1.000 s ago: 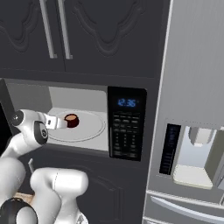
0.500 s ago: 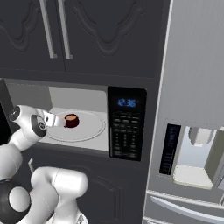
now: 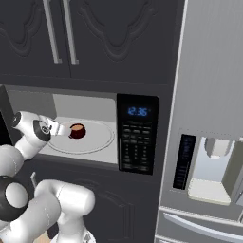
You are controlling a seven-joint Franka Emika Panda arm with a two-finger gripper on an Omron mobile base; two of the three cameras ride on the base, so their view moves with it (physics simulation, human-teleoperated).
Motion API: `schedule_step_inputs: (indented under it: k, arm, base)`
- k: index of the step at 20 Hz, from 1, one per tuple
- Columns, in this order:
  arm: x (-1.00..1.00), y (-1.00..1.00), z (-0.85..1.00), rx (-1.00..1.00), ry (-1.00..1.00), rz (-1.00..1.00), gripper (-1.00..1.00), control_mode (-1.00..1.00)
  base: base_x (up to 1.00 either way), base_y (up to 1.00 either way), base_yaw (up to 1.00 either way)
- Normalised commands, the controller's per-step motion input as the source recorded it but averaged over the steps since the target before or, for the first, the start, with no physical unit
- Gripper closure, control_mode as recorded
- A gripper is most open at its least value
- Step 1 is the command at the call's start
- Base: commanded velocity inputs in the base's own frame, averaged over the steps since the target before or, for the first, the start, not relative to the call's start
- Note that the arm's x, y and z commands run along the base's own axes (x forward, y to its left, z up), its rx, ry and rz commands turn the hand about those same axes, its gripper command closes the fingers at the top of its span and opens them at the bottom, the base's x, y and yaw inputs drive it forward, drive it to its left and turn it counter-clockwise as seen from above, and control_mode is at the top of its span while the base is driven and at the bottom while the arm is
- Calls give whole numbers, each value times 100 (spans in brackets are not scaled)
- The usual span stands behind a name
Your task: Pick the cup of tea, navigate to the dining table, and place it on the saucer.
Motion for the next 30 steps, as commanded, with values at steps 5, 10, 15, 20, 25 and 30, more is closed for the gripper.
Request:
schedule_step_inputs:
  k: [5, 10, 15, 20, 25, 30]
  arm:
    - [8, 2, -12, 0, 0, -8, -100, -100]
    - [8, 0, -8, 0, 0, -7, -100, -100]
    - [9, 2, -8, 0, 0, -7, -100, -100]
    - [10, 1, -8, 0, 0, -4, -100, -100]
    - [14, 0, -12, 0, 0, 0, -100, -100]
    - [12, 2, -16, 0, 0, 0, -100, -100]
  base:
    - [0, 0, 0]
    - [0, 0, 0]
    - [0, 0, 0]
    - [0, 0, 0]
    - [0, 0, 0]
    - [0, 0, 0]
